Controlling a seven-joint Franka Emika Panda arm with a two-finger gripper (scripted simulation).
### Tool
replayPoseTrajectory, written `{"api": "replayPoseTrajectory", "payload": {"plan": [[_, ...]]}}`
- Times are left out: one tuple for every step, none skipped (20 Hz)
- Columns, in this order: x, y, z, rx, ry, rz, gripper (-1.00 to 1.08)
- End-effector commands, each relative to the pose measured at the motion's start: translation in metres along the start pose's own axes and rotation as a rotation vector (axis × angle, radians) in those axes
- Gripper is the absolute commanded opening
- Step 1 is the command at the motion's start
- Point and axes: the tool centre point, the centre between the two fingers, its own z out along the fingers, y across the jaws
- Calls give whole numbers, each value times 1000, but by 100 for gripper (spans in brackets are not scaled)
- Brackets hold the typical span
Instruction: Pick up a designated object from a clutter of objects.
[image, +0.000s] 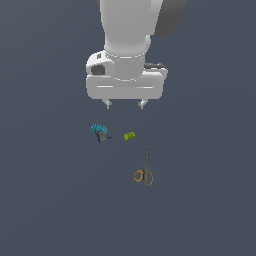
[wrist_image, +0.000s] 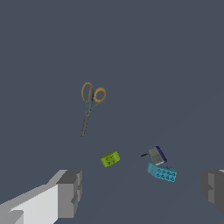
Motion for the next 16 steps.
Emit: {"api": "replayPoseTrajectory", "payload": {"plan": [[0, 0, 0, 0, -1, -2, 100], [0, 0, 1, 0, -1, 0, 100], [0, -1, 2, 1, -1, 4, 100], [0, -1, 3, 2, -1, 9, 100], [0, -1, 5, 3, -1, 16, 100], [0, -2, 8, 4, -1, 23, 100], [0, -2, 10, 6, -1, 32, 100], [-1, -3, 14, 8, -1, 43, 100], [-1, -4, 17, 10, -2, 54, 100], [-1, -5, 21, 12, -2, 67, 100], [-1, -6, 25, 14, -2, 81, 100], [-2, -7, 30, 17, -3, 97, 100], [-2, -8, 35, 19, -3, 114, 100], [-3, -9, 41, 22, -4, 132, 100], [-3, -10, 47, 25, -5, 152, 100], [-4, -12, 53, 27, -6, 173, 100]]}}
